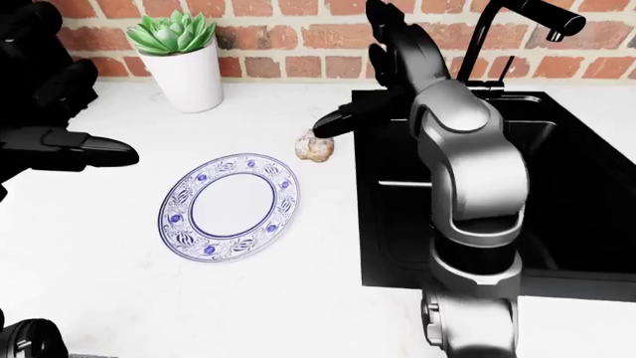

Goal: Place the pastries on the plates.

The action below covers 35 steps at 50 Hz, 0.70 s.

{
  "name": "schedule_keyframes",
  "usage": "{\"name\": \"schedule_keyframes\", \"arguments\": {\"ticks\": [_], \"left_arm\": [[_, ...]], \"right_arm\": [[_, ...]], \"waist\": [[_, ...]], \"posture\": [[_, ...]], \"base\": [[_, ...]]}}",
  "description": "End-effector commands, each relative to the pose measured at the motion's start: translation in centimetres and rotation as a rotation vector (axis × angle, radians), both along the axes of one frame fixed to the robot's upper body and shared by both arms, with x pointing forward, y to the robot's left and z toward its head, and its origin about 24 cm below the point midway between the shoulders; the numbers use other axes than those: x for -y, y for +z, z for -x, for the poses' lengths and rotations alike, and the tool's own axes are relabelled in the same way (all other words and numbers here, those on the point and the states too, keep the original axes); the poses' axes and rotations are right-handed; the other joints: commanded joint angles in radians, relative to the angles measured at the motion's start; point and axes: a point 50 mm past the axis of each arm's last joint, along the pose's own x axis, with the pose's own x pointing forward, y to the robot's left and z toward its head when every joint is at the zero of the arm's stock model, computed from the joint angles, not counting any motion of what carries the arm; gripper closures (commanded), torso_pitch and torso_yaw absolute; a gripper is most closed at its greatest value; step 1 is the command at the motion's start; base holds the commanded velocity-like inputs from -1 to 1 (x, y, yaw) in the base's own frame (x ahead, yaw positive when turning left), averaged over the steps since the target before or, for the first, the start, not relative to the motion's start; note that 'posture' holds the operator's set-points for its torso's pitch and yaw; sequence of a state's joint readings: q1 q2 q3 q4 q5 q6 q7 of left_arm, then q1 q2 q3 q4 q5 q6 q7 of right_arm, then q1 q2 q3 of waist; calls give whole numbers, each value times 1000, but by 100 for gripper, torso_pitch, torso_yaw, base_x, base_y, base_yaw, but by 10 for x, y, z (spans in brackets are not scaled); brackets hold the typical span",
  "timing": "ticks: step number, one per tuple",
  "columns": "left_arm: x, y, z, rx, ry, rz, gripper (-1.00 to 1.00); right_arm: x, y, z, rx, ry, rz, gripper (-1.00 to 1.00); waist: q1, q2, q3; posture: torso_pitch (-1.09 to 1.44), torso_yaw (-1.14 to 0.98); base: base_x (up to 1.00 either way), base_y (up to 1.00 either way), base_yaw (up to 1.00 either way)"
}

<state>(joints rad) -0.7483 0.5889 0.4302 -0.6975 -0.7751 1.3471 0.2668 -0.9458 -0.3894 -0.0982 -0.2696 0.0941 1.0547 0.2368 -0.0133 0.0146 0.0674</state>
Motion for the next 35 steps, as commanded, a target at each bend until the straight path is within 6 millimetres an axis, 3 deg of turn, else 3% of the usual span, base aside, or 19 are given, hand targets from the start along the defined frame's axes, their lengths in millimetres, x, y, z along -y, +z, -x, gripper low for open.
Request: {"name": "schedule_keyframes", "arguments": {"ticks": [1, 10, 20, 27, 35], "left_arm": [[-1, 11, 4, 70, 10, 3, -100], [-11, 21, 9, 84, 25, 4, -100], [-13, 29, 13, 100, 30, 9, -100], [-16, 30, 14, 101, 31, 20, -100], [-17, 25, 12, 94, 28, 17, -100]], "right_arm": [[-4, 20, 1, 108, -6, 36, -100], [-23, 7, -29, 87, -2, 146, -100], [-33, -5, -53, 163, -17, 451, -100], [-33, 2, -72, 204, -51, 506, -100], [-46, -11, -91, 213, -65, 567, -100]], "waist": [[0, 1, -23], [-6, 13, -28], [-5, 27, -32], [-7, 37, -36], [-10, 45, -41]], "posture": [[0, 0], [0, 0], [0, 0], [0, 0], [0, 0]], "base": [[0, 0, 0], [0, 0, 0], [0, 0, 0], [0, 0, 0], [0, 0, 0]]}}
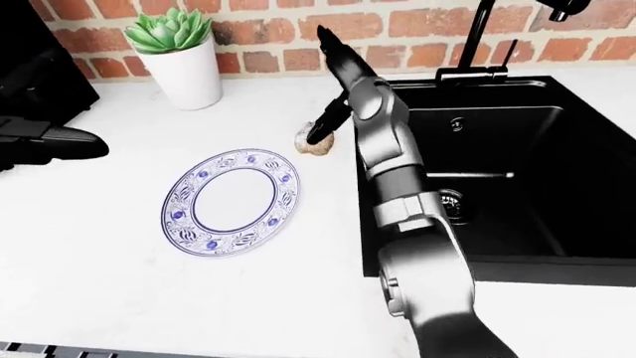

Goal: Place the pastries on the plates.

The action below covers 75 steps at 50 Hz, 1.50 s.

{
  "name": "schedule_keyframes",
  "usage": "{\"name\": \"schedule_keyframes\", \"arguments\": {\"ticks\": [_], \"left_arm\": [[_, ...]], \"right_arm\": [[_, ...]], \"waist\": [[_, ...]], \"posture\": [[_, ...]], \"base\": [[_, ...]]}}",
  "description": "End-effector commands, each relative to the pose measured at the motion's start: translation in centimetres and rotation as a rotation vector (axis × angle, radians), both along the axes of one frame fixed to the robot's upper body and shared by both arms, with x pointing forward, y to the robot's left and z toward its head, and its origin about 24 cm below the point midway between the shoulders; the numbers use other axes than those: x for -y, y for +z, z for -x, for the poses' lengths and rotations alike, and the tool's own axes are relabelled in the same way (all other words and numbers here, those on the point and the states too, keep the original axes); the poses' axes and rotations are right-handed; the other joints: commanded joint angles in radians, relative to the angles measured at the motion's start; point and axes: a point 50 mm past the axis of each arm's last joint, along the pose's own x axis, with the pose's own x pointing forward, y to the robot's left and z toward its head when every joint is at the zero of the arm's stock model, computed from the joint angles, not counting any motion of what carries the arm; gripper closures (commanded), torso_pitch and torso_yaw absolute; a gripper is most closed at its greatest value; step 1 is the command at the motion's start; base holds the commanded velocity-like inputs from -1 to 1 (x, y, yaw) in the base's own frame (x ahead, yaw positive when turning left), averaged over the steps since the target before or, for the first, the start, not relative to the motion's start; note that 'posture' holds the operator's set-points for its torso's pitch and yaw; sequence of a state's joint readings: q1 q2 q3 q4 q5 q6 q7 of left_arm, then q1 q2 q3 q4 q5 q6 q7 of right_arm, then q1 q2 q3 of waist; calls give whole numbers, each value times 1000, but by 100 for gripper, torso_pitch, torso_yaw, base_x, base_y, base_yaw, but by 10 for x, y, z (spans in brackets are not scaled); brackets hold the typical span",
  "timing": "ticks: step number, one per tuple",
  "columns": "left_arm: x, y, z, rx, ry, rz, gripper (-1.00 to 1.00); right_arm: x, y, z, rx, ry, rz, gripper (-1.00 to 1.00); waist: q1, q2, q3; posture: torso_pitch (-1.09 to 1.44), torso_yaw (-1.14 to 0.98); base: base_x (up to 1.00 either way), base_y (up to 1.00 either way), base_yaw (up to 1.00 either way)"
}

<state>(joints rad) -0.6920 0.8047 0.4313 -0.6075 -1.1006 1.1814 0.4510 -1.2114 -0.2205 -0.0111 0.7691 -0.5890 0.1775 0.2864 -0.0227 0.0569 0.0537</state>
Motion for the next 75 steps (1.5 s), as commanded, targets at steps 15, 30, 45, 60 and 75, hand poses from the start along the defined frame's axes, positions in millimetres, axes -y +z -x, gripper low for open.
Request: {"name": "schedule_keyframes", "arguments": {"ticks": [15, 30, 45, 60, 75], "left_arm": [[-6, 12, 6, 78, 26, 7, -100], [-7, 11, 7, 78, 29, 8, -100], [-9, 13, 8, 81, 32, 7, -100], [-7, 15, 10, 83, 31, 4, -100], [-9, 19, 13, 91, 35, 2, -100]], "right_arm": [[-19, -1, -3, 71, 49, 105, -98], [-24, -20, -5, 36, 55, 139, -50], [-20, -49, -4, -54, 47, 217, -29], [-10, -24, -1, -22, 34, 212, 39], [-15, 30, 20, 80, 81, 187, 62]], "waist": [[-3, 6, -25], [-6, 11, -23], [-5, 10, -26], [2, 8, -29], [-1, 4, -21]], "posture": [[0, 0], [0, 0], [0, 0], [0, 0], [0, 0]], "base": [[0, 0, 0], [0, 0, 0], [0, 0, 0], [0, 0, 0], [0, 0, 0]]}}
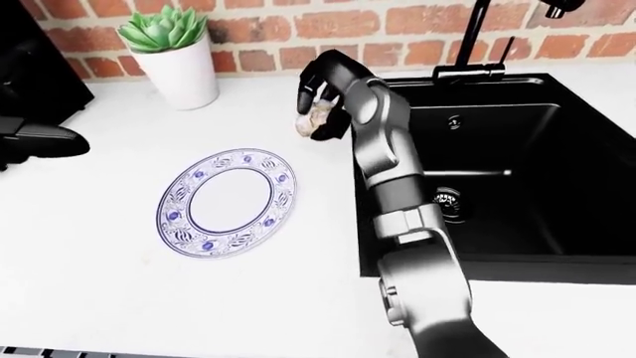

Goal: Place the pastries on the plates.

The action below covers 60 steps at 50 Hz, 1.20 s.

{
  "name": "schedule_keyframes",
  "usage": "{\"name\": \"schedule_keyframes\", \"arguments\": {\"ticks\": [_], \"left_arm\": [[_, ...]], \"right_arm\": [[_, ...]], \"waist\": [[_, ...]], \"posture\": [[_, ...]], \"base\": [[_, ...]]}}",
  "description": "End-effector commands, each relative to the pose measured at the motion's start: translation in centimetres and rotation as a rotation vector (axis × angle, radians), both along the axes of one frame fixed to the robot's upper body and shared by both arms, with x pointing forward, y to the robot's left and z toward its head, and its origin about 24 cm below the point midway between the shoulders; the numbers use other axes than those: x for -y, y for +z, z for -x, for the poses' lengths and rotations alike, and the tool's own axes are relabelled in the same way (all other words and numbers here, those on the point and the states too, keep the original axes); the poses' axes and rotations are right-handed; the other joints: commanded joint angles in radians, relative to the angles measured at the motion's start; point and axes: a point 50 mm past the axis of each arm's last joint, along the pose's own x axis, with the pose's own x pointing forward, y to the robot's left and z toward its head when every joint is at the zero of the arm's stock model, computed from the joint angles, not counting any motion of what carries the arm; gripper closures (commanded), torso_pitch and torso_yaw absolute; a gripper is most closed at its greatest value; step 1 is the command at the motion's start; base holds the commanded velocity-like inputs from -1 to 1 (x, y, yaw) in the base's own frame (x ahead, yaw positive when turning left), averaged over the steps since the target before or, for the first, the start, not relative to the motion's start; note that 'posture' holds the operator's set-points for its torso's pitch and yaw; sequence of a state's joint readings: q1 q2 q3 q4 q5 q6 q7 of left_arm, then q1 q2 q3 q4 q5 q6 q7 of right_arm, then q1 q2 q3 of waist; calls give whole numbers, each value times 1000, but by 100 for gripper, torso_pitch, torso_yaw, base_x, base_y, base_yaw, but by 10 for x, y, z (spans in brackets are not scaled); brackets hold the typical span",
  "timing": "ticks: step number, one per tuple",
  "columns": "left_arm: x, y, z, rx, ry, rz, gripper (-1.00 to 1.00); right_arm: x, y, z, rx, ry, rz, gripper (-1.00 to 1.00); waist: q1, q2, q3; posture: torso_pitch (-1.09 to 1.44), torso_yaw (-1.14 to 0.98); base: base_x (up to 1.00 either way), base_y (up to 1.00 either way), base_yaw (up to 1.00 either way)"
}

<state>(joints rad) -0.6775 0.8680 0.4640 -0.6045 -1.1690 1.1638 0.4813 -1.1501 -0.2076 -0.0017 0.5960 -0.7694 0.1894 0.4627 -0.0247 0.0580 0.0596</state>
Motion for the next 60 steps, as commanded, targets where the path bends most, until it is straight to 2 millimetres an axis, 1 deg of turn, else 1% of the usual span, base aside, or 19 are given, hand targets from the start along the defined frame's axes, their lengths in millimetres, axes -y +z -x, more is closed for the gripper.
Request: {"name": "schedule_keyframes", "arguments": {"ticks": [1, 3, 4, 7, 9, 10, 14, 16, 23, 29, 30, 33, 37, 43, 46, 54, 56, 58, 60], "left_arm": [[-2, 13, 6, 73, 14, 7, -100], [-2, 13, 7, 74, 14, 6, -100], [-2, 14, 7, 74, 14, 6, -100], [-2, 13, 6, 74, 15, 6, -100], [-2, 14, 7, 75, 15, 6, -100], [-3, 14, 7, 76, 16, 5, -100], [-3, 14, 8, 77, 16, 7, -100], [-4, 16, 9, 79, 19, 7, -100], [-5, 18, 9, 84, 20, 7, -100], [-5, 19, 10, 85, 21, 7, -100], [-5, 17, 9, 83, 23, 7, -100], [-6, 16, 9, 81, 22, 8, -100], [-7, 17, 11, 83, 24, 9, -100], [-8, 17, 12, 83, 24, 11, -100], [-8, 17, 12, 84, 25, 11, -100], [-9, 16, 12, 84, 27, 12, -100], [-10, 17, 12, 85, 28, 13, -100], [-10, 17, 13, 86, 29, 14, -100], [-10, 17, 13, 86, 29, 14, -100]], "right_arm": [[-10, 28, 9, 88, 44, -7, 62], [-17, 33, 15, 83, 82, -34, 63], [-20, 36, 17, 81, 93, -39, 69], [-34, 41, 27, 73, 165, -68, 70], [-43, 45, 33, 72, 198, -78, 75], [-47, 46, 35, 73, 211, -69, 77], [-62, 46, 47, 68, 274, -63, 75], [-73, 44, 57, 44, 357, -54, 75], [-93, 46, 81, 18, 494, -59, 76], [-106, 33, 93, -28, 576, -42, 77], [-111, 27, 96, -58, 604, -35, 76], [-117, 17, 99, -82, 625, -22, 75], [-122, 11, 102, -101, 650, -6, 73], [-124, 2, 104, -144, 662, 18, 57], [-124, -1, 104, -159, 662, 29, 40], [-124, -13, 100, -180, 646, 59, 11], [-122, -16, 98, -186, 639, 67, 7], [-122, -18, 97, -188, 632, 76, -5], [-121, -19, 97, -192, 631, 76, -10]], "waist": [[1, 3, -27], [0, 3, -27], [-1, 4, -27], [-3, 6, -25], [-4, 8, -23], [-4, 9, -23], [-7, 10, -19], [-8, 11, -18], [-13, 16, -15], [-18, 18, -17], [-19, 18, -18], [-21, 15, -23], [-22, 8, -31], [-24, -2, -35], [-24, -4, -36], [-20, -9, -41], [-20, -10, -42], [-19, -11, -43], [-18, -13, -43]], "posture": [[0, 0], [0, 0], [0, 0], [0, 0], [0, 0], [0, 0], [0, 0], [0, 0], [0, 0], [0, 0], [0, 0], [0, 0], [0, 0], [0, 0], [0, 0], [0, 0], [0, 0], [0, 0], [0, 0]], "base": [[0, 0, 0], [0, 0, 0], [0, 0, 0], [0, 0, 0], [0, 0, 0], [0, 0, 0], [0, 0, 0], [0, 0, 0], [0, 0, 0], [0, 0, 0], [0, 0, 0], [0, 0, 0], [0, 0, 0], [0, 0, 0], [0, 0, 0], [0, 0, 0], [0, 0, 0], [0, 0, 0], [0, 0, 0]]}}
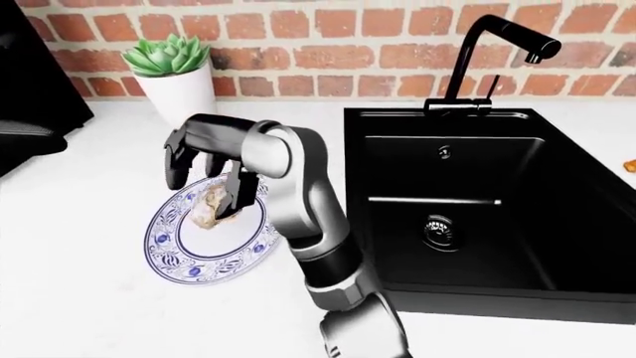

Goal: Place the pastries on the plates.

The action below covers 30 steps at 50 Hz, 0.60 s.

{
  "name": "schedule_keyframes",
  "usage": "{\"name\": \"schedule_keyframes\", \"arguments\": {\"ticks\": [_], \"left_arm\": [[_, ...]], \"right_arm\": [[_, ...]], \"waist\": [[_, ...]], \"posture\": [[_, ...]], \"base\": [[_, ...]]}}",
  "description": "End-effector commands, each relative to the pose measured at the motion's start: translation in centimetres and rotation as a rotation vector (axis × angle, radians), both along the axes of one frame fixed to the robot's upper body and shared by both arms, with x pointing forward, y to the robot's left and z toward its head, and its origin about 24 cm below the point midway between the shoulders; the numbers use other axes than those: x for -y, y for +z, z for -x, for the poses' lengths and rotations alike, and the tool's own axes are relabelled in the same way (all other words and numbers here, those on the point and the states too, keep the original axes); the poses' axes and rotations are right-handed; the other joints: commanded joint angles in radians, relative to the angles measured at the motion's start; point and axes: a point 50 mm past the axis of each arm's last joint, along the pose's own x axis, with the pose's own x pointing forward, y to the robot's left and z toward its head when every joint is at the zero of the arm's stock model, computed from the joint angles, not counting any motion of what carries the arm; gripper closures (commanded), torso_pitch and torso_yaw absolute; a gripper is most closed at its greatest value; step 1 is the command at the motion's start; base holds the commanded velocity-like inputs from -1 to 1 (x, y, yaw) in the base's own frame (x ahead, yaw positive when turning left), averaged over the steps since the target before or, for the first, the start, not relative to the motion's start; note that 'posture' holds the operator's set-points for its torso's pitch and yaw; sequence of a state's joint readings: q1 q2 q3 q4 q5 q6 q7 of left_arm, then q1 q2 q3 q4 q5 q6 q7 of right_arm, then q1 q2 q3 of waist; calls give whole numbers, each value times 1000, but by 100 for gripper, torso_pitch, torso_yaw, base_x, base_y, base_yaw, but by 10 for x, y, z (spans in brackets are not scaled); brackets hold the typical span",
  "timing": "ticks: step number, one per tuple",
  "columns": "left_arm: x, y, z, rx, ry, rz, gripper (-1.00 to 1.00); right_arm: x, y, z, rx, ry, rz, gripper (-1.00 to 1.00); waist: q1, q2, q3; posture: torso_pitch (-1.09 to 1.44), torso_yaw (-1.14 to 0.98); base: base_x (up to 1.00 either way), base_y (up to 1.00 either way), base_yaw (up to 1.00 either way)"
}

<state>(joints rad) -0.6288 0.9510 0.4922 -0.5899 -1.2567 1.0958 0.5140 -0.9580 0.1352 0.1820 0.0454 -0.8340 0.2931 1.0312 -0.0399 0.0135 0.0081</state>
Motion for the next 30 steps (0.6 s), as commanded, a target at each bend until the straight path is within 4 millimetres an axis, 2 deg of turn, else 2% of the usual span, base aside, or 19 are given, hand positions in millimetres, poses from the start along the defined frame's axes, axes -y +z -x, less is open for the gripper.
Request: {"name": "schedule_keyframes", "arguments": {"ticks": [1, 6, 8, 12, 15, 18, 22, 23, 25, 26, 27, 28, 29, 30], "left_arm": [[-2, 11, 5, 69, 14, 5, -100], [-2, 12, 6, 70, 16, 5, -100], [-3, 12, 6, 71, 16, 6, -100], [-4, 12, 5, 70, 17, 7, -100], [-3, 12, 6, 70, 16, 5, -100], [-2, 11, 6, 69, 14, 5, -100], [2, 15, 5, 71, 7, -2, -100], [3, 17, 6, 74, 5, -5, -100], [5, 18, 6, 76, 2, -8, -100], [10, 18, 4, 74, -10, -14, -100], [12, 18, 4, 74, -13, -17, -100], [14, 19, 5, 74, -15, -19, -100], [14, 19, 5, 74, -16, -19, -100], [15, 19, 5, 74, -18, -20, -100]], "right_arm": [[2, -10, 4, -16, 1, -41, -15], [3, -12, 5, -25, 3, -38, -36], [4, -9, 6, -23, 3, -36, -40], [12, 4, 7, -4, -9, -39, -41], [25, 19, 10, 17, -28, -49, -42], [41, 31, 13, 38, -59, -53, -51], [60, 45, 12, 62, -112, -78, -78], [67, 52, 12, 75, -139, -92, -100], [74, 57, 12, 85, -159, -108, -100], [100, 60, 3, 118, -290, -110, -100], [104, 62, 1, 125, -311, -115, -100], [106, 62, 0, 130, -329, -114, -100], [107, 62, -1, 132, -336, -116, -100], [107, 62, 0, 133, -341, -118, -100]], "waist": [[-2, 31, 8], [0, 28, 6], [0, 27, 5], [2, 27, 10], [3, 28, 16], [3, 32, 23], [6, 38, 33], [6, 40, 34], [6, 43, 37], [12, 51, 35], [14, 81, 10], [20, 98, 2], [30, 110, -16], [34, 115, -19]], "posture": [[0, 0], [0, 0], [0, 0], [0, 0], [0, 0], [0, 0], [0, 0], [0, 0], [0, 0], [0, 0], [0, 0], [0, 0], [0, 0], [0, 0]], "base": [[0, 0, 0], [0, 0, 0], [0, 0, 0], [0, 0, 0], [0, 0, 0], [0, 0, 0], [0, 0, 0], [0, 0, 0], [0, 0, 0], [-43, -27, 0], [-43, -42, 0], [-44, -56, 0], [-43, -59, 0], [-43, -59, 0]]}}
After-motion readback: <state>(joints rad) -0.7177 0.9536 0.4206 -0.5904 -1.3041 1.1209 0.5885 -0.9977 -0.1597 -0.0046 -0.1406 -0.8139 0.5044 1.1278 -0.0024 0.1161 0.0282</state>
